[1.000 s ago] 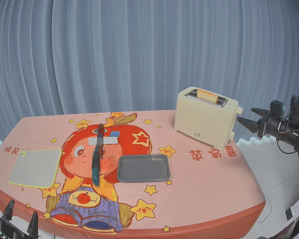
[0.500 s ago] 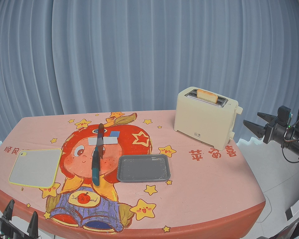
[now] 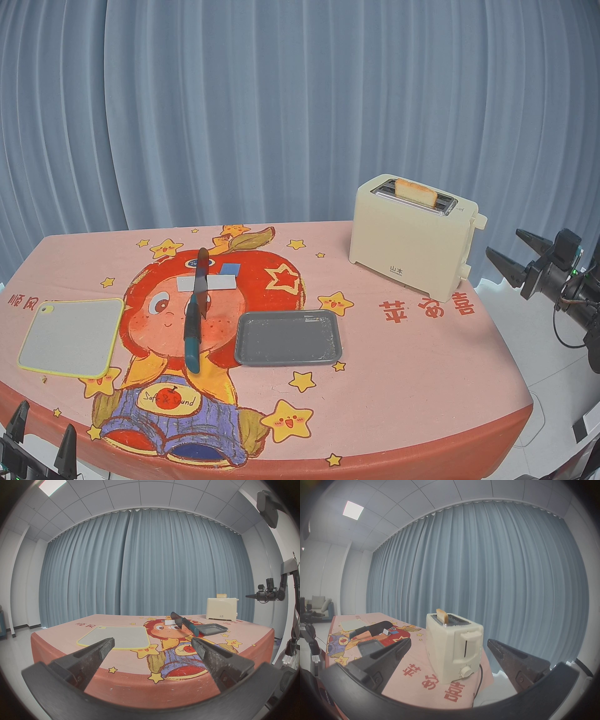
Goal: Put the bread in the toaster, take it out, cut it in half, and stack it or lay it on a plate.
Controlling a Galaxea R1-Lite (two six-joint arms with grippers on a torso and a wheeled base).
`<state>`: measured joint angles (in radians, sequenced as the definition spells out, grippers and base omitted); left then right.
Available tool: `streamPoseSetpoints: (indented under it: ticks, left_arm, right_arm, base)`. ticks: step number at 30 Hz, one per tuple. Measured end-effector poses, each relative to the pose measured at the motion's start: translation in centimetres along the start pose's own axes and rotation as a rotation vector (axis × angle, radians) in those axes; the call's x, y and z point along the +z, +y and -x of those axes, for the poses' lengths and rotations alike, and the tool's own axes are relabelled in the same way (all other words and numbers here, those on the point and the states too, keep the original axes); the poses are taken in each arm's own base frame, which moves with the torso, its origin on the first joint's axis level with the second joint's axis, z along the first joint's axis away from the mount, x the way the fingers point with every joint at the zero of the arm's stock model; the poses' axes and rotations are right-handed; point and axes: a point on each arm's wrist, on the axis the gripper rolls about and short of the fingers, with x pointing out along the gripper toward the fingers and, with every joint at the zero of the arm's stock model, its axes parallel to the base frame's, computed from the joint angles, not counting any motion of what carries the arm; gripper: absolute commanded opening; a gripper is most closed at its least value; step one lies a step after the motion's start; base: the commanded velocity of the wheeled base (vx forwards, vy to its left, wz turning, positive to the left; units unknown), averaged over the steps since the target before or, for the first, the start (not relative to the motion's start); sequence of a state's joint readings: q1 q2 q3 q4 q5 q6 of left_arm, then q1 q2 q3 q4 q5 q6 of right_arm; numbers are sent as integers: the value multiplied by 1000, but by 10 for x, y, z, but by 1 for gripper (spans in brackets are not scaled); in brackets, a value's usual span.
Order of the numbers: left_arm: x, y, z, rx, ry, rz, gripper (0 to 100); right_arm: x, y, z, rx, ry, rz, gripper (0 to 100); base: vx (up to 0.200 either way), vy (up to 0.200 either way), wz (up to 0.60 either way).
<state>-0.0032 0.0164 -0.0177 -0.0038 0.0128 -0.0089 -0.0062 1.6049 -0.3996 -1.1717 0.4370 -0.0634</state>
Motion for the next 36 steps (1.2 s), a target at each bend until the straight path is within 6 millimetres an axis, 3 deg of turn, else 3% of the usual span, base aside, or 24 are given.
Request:
streamPoseSetpoints:
  ticks: [1,2,16,26,36]
  left_arm:
    - [0,0,0,0,0,0,100]
    - [0,0,0,0,0,0,100]
    - [0,0,0,0,0,0,100]
    - [0,0,0,0,0,0,100]
    - [0,0,0,0,0,0,100]
  right_arm:
    - [-4,1,1,1,9,-6,100]
    - [-8,2,3,2,21,-12,0]
    - [-25,7,12,5,84,-46,0]
    - [-33,8,1,20,117,-154,0]
    - [-59,3,-12,18,209,-191,0]
  base:
    - [0,0,0]
    - [0,0,0]
    - [0,0,0]
    - [0,0,0]
    - [0,0,0]
